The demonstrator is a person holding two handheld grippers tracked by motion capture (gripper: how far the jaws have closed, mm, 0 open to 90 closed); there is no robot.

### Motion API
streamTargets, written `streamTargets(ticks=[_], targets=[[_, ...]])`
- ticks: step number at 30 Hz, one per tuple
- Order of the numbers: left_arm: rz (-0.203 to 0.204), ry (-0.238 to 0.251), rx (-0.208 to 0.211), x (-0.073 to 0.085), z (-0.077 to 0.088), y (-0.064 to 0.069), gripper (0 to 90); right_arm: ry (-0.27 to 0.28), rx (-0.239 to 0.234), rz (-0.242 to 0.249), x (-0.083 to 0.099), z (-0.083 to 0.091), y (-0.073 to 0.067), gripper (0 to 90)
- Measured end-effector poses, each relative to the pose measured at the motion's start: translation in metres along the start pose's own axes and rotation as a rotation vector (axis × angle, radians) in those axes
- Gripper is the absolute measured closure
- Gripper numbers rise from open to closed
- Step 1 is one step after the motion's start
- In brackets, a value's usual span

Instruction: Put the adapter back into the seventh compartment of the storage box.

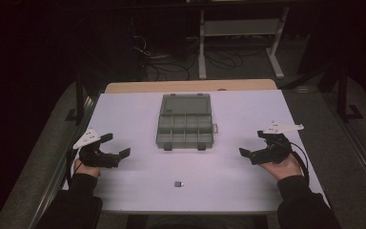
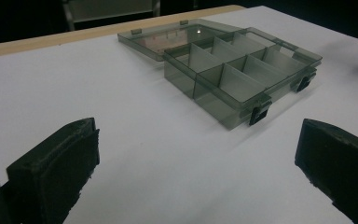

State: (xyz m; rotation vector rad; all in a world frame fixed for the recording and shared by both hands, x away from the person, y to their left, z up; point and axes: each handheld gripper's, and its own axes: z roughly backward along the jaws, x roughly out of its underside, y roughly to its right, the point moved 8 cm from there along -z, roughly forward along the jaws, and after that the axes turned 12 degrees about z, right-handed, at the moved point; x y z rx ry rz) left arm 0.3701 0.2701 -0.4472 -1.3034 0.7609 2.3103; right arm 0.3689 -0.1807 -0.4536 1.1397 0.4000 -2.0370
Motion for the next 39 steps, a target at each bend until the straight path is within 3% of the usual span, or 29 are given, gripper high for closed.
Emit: streamTargets(ticks=[16,32,39], targets=[[-0.002,-0.002,0.003,0.0,0.0,0.001,0.0,-0.001,-0.014,0.007,-0.001,0.0,-0.003,0.0],[-0.005,-0.006,0.0,0.001,0.0,0.001,0.0,0.018,-0.029,0.057,-0.015,0.0,-0.011,0.0],[-0.008,-0.011,-0.003,0.001,0.0,0.001,0.0,0.0,-0.049,0.081,-0.021,0.001,-0.016,0.0]])
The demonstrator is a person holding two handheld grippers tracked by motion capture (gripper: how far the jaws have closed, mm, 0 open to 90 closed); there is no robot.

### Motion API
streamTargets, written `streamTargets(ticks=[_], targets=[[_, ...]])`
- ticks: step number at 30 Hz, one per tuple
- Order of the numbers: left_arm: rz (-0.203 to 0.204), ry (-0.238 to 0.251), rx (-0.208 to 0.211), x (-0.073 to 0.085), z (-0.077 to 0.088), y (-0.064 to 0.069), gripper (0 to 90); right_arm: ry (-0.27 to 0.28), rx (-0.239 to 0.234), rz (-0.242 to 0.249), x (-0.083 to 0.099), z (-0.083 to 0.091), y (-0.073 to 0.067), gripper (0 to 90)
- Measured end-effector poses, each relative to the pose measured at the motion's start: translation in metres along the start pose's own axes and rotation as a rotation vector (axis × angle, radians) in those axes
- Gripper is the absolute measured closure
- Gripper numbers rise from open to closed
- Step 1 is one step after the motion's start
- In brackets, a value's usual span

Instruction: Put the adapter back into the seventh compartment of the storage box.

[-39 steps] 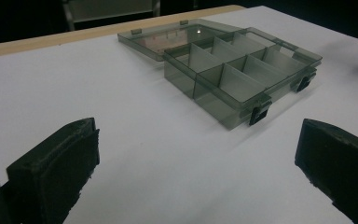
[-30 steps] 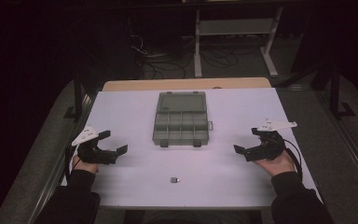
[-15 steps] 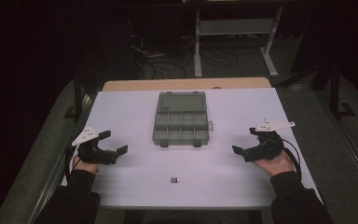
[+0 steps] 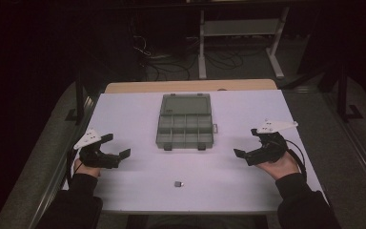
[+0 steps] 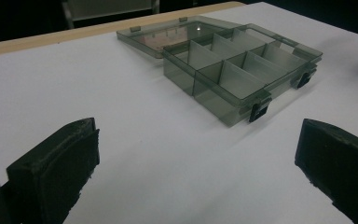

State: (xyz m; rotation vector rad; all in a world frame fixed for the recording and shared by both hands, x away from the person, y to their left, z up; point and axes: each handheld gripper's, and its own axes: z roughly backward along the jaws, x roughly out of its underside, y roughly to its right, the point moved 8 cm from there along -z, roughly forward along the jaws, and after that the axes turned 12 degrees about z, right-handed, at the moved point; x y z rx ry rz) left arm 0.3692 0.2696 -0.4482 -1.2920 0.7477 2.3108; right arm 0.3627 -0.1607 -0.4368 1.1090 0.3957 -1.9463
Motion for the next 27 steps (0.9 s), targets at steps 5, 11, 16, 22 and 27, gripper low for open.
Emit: streamTargets(ticks=[5,11,16,22,27], targets=[[-0.001,0.0,-0.001,0.0,0.0,0.0,0.0,-0.012,-0.015,0.021,-0.005,0.0,-0.004,0.0],[-0.003,0.0,-0.001,0.0,0.0,0.0,0.0,-0.026,-0.036,0.05,-0.014,-0.003,-0.012,0.0],[-0.003,0.0,-0.001,0.0,0.0,0.0,0.0,-0.032,-0.049,0.07,-0.018,-0.006,-0.016,0.0],[-0.003,0.0,-0.001,0.0,0.0,0.0,0.0,-0.043,-0.069,0.086,-0.023,-0.01,-0.021,0.0],[-0.004,0.0,-0.002,0.0,0.0,0.0,0.0,-0.049,-0.086,0.11,-0.03,-0.014,-0.027,0.0]])
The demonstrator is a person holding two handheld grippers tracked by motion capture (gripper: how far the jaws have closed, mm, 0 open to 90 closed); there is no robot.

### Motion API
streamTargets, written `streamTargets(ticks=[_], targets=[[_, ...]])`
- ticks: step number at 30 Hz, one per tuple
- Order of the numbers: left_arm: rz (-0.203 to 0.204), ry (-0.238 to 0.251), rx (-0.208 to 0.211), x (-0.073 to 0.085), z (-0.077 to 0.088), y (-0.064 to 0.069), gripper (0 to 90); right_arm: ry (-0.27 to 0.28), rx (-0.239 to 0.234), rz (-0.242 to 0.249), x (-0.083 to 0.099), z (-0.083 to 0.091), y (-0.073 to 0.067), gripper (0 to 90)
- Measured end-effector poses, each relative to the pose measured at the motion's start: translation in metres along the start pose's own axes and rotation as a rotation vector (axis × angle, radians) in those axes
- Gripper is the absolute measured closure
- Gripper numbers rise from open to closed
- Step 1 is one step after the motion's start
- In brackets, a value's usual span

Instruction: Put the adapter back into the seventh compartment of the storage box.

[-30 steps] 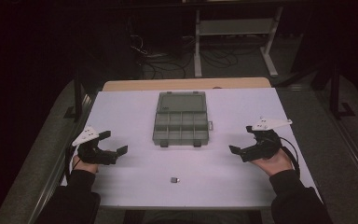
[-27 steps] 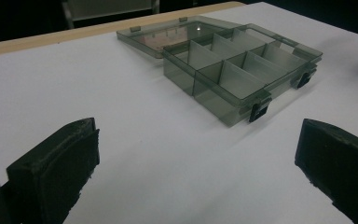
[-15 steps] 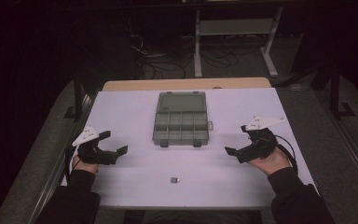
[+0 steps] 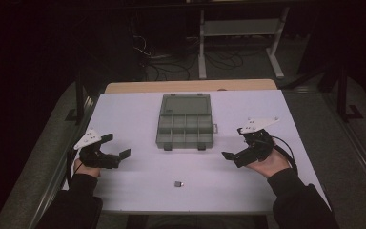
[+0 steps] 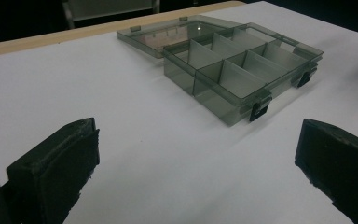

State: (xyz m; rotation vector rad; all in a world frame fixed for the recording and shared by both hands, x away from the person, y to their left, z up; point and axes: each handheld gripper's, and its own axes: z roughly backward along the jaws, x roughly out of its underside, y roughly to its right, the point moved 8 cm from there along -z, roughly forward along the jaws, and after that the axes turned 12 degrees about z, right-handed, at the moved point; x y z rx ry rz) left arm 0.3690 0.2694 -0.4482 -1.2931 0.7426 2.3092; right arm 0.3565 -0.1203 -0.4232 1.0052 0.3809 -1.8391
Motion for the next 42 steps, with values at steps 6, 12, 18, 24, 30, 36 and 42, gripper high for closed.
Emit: streamTargets(ticks=[6,12,18,24,30,36,42], targets=[[0.0,-0.001,0.0,0.0,0.0,0.0,0.0,-0.005,-0.021,0.015,-0.005,-0.005,-0.005,0.0],[0.0,0.0,-0.001,0.0,0.0,0.0,0.0,-0.017,-0.042,0.032,-0.009,-0.01,-0.012,0.0],[-0.001,-0.001,-0.001,0.0,0.0,0.0,0.0,-0.028,-0.062,0.048,-0.013,-0.015,-0.018,0.0],[-0.001,-0.002,-0.001,0.0,0.0,0.0,0.0,-0.044,-0.078,0.058,-0.015,-0.022,-0.022,0.0],[0.0,0.001,-0.001,0.0,0.0,0.0,0.0,-0.058,-0.1,0.07,-0.016,-0.029,-0.027,0.0],[0.0,0.0,-0.001,0.0,0.0,0.0,0.0,-0.061,-0.119,0.076,-0.018,-0.035,-0.032,0.0],[-0.001,-0.002,0.0,0.0,0.0,0.0,0.0,-0.081,-0.146,0.095,-0.02,-0.041,-0.039,0.0]])
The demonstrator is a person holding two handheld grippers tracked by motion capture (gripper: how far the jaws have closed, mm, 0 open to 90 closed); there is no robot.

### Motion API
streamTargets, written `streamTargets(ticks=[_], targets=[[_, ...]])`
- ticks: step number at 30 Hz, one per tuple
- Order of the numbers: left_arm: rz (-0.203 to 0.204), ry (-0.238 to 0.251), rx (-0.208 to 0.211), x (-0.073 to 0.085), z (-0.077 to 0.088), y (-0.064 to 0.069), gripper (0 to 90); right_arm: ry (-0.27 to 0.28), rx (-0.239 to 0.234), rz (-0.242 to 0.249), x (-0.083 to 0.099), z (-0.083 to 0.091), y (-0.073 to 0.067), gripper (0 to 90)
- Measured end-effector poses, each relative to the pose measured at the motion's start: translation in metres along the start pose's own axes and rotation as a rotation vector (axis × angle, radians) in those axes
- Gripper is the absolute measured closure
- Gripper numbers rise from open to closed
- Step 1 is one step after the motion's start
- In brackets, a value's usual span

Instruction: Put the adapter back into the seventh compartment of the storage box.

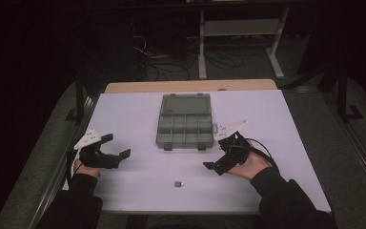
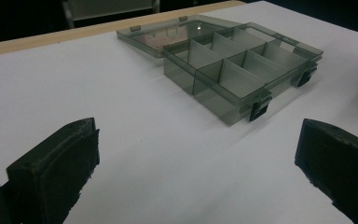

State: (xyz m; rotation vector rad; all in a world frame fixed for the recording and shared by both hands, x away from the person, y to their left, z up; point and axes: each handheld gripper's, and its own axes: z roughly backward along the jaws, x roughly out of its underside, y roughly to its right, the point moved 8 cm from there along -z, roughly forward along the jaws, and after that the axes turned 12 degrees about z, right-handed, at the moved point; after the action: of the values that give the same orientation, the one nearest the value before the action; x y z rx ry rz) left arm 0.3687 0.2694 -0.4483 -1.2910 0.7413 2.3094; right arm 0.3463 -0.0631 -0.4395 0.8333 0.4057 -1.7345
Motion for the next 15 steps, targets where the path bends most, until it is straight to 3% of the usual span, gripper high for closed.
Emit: streamTargets(ticks=[15], targets=[[0.001,-0.001,0.001,0.0,0.0,0.0,0.0,-0.024,-0.05,0.042,-0.011,-0.012,-0.012,0.0]])
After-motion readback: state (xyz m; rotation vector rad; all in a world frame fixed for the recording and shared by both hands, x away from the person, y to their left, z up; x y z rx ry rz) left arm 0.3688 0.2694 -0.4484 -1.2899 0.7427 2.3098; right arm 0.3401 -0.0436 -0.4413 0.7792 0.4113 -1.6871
